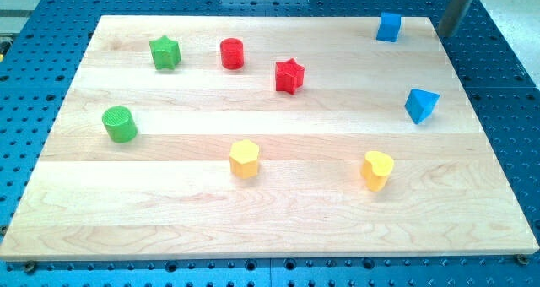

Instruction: Move the blue cube diagonally top left to the red star

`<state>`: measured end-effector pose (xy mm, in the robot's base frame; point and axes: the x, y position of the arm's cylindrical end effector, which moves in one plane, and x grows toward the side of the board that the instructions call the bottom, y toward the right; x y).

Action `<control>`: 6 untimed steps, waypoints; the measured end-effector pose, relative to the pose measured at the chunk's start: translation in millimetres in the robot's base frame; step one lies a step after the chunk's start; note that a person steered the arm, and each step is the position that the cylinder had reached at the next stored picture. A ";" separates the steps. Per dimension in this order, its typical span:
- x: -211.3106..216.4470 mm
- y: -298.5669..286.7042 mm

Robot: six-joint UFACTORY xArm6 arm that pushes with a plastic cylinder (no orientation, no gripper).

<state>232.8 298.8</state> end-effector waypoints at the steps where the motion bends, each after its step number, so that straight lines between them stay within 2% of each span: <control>1: 7.0 -56.1; 3: -25.2 -73.3; 5: -1.8 -237.5; 6: 35.0 -301.6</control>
